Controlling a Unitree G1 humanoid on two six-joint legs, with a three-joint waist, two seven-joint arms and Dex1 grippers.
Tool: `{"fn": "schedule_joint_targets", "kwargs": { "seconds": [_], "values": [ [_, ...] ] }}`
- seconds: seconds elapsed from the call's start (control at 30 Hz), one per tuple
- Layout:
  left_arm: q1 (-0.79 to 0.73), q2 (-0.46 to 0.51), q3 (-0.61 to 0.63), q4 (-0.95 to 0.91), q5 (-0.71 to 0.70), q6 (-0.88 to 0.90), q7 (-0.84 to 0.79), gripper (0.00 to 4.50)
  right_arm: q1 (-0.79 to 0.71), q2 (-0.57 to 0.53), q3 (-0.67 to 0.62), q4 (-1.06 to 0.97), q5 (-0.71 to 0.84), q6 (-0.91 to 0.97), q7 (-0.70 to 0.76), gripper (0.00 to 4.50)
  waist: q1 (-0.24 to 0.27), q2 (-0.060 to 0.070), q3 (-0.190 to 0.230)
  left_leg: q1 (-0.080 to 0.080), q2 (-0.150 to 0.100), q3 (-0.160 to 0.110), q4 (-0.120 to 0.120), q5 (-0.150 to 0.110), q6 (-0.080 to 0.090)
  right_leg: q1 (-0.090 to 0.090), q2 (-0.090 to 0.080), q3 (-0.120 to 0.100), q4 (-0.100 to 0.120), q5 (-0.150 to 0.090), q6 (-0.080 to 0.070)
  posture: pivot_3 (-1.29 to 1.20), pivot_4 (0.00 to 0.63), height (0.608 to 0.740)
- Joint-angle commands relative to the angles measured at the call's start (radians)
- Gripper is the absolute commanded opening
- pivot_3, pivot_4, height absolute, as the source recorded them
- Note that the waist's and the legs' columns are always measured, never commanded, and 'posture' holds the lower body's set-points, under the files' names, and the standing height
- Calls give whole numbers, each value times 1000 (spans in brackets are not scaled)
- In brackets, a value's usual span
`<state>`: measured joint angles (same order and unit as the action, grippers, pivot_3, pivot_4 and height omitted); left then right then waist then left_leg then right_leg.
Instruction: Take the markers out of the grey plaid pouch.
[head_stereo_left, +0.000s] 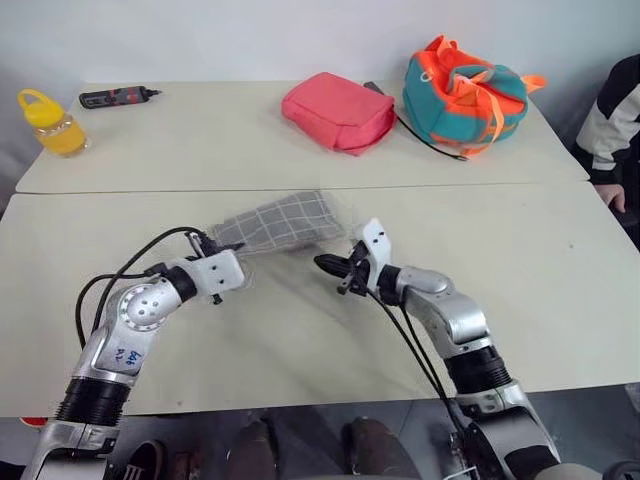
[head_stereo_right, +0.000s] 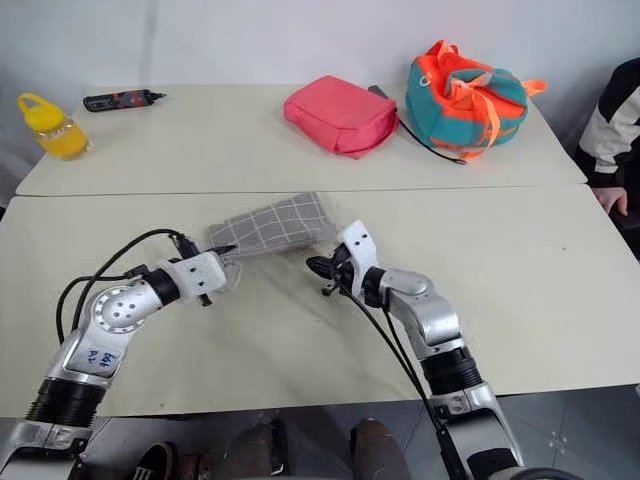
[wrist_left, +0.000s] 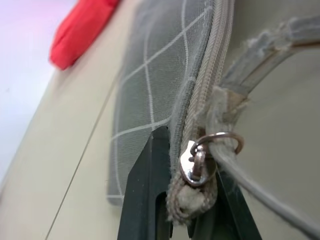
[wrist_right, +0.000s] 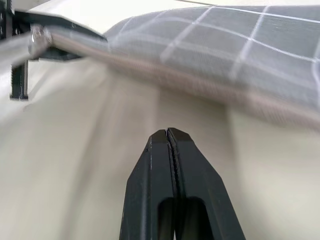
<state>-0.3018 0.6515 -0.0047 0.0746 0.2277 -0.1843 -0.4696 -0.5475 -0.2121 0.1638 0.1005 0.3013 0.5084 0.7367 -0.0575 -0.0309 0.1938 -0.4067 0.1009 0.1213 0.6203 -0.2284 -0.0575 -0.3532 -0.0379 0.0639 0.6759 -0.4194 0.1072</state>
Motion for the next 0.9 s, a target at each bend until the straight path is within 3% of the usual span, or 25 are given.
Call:
{"fn": "schedule_joint_targets", "kwargs": {
  "seconds": [0.03,0.37,0.9],
  "values": [
    [-32,-20,-15,-16,-2,7,5,0,1,32,18,-72,64,25,52,584,1,0,0,0,0,0,0,0,0,0,0,0,0,0,0,0,150,740],
    [-111,-45,-135,-71,141,30,6,0,16,133,39,-121,87,94,-32,3909,1,0,0,-1,0,2,1,0,0,-1,1,0,1,0,0,0,150,740],
    [-90,-120,-193,-155,203,93,14,0,2,220,56,-116,112,155,-74,3909,2,0,0,-2,0,2,2,0,0,-4,1,2,3,0,0,0,150,740]
  ]
}}
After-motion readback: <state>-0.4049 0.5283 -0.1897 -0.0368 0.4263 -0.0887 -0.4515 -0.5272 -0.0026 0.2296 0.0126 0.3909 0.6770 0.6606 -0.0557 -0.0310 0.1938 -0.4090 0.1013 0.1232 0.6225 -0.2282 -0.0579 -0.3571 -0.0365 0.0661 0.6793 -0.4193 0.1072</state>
